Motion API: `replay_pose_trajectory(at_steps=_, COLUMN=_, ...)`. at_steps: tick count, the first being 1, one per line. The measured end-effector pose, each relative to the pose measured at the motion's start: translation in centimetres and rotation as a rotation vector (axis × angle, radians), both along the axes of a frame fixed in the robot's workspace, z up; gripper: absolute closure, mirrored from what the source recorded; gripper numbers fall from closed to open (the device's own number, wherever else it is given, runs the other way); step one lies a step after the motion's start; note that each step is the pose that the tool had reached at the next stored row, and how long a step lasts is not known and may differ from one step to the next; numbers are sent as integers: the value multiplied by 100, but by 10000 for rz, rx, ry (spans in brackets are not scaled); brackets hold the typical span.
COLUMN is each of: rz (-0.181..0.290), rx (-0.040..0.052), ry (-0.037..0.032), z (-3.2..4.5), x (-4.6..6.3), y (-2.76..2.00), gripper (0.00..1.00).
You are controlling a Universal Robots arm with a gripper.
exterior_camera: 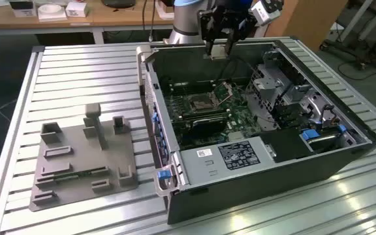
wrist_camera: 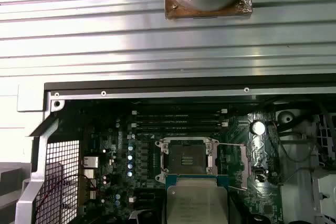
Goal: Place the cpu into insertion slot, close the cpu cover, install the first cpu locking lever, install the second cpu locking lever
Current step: 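Place the cpu into insertion slot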
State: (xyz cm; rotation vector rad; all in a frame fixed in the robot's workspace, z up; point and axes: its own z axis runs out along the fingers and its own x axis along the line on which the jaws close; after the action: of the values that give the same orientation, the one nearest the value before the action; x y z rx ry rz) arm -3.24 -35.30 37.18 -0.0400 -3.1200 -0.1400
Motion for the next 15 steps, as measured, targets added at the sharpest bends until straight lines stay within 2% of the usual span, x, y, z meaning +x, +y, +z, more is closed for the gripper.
replay_pose_trajectory(at_steps=15, rz=-43, rx=-1, ry=1, z=0, x=0, y=0, gripper=46)
